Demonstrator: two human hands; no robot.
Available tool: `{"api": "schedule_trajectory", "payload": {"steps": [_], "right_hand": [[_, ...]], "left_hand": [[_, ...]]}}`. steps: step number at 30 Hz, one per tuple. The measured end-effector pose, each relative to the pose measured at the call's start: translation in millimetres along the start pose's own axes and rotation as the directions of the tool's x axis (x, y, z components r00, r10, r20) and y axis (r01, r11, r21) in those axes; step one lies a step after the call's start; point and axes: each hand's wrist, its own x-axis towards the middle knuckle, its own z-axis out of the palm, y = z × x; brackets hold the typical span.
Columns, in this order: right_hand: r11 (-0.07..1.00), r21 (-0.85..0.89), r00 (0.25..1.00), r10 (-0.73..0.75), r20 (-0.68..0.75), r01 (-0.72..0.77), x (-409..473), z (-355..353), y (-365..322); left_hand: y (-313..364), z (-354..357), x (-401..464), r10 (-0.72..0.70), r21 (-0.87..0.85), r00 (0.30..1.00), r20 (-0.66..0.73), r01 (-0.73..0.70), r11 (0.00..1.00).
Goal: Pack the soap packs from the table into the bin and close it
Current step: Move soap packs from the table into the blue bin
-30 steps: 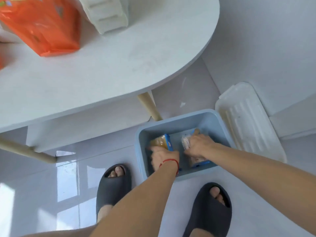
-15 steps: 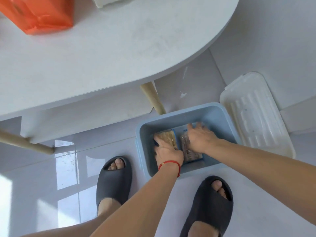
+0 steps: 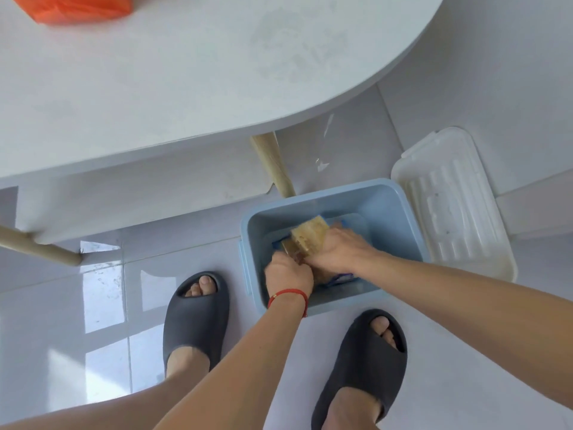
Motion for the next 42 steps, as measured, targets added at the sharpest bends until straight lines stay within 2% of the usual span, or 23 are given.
{"api": "schedule_trajectory", "payload": {"steps": [3,5,7,10,13,15,18,21,23,25,27,29,32,36,38,40,42], "right_hand": [[0.993,-0.071,0.992,0.089,-0.093,-0.095,-6,-21,25],[0.979,-0.124,0.979,0.143,-0.148,-0.162,-12,-18,36],[0.958,-0.186,0.967,0.183,-0.18,-0.216,-12,-5,38],[0.966,-0.129,0.968,0.207,-0.139,-0.225,-4,0,43],[0.958,0.165,0.972,0.232,0.023,-0.233,4,-7,50],[0.928,0.318,0.979,0.165,0.118,-0.195,5,-5,47],[0.915,0.378,0.977,0.062,0.205,-0.137,5,3,36],[0.901,0.403,0.973,0.08,0.217,-0.163,3,9,31],[0.938,0.315,0.987,0.115,0.112,-0.145,2,11,34],[0.978,0.14,0.988,0.153,0.008,-0.153,1,11,38],[0.984,-0.008,0.984,0.176,0.022,-0.176,0,11,41],[0.982,-0.071,0.981,0.179,0.074,-0.174,-2,9,42],[0.991,-0.115,0.994,0.082,0.072,-0.073,-2,4,40],[0.994,-0.106,0.993,-0.013,0.119,0.026,-4,3,37],[0.992,-0.115,0.991,-0.035,0.128,0.05,-5,6,35],[0.972,-0.223,0.997,-0.064,0.044,0.072,-8,10,31],[0.894,-0.413,0.973,-0.22,-0.069,0.173,-7,16,26]], "left_hand": [[4,9,-11,0.137,0.265,0.99,0.022,-0.138,0.954],[5,16,-17,0.287,0.476,0.956,0.067,-0.283,0.833],[6,21,-20,0.345,0.585,0.927,0.146,-0.362,0.726],[7,23,-17,0.286,0.595,0.935,0.208,-0.354,0.722],[4,19,-15,0.302,0.603,0.929,0.214,-0.369,0.708],[2,17,-14,0.319,0.626,0.931,0.175,-0.355,0.694],[1,17,-15,0.336,0.642,0.936,0.111,-0.325,0.695],[-2,17,-16,0.325,0.618,0.938,0.124,-0.329,0.714],[-3,15,-12,0.334,0.609,0.932,0.14,-0.347,0.713],[-4,12,-8,0.332,0.616,0.93,0.158,-0.355,0.703],[-4,12,-7,0.302,0.634,0.937,0.176,-0.343,0.693],[-3,14,-9,0.291,0.659,0.938,0.188,-0.34,0.671],[-5,13,-9,0.296,0.647,0.94,0.167,-0.331,0.687],[-11,3,-7,0.296,0.539,0.95,0.094,-0.299,0.787],[-11,-1,-3,0.289,0.529,0.954,0.085,-0.289,0.798],[-8,-4,-1,0.292,0.53,0.954,0.071,-0.284,0.799],[-4,-5,-1,0.278,0.518,0.958,0.074,-0.275,0.81]]}}
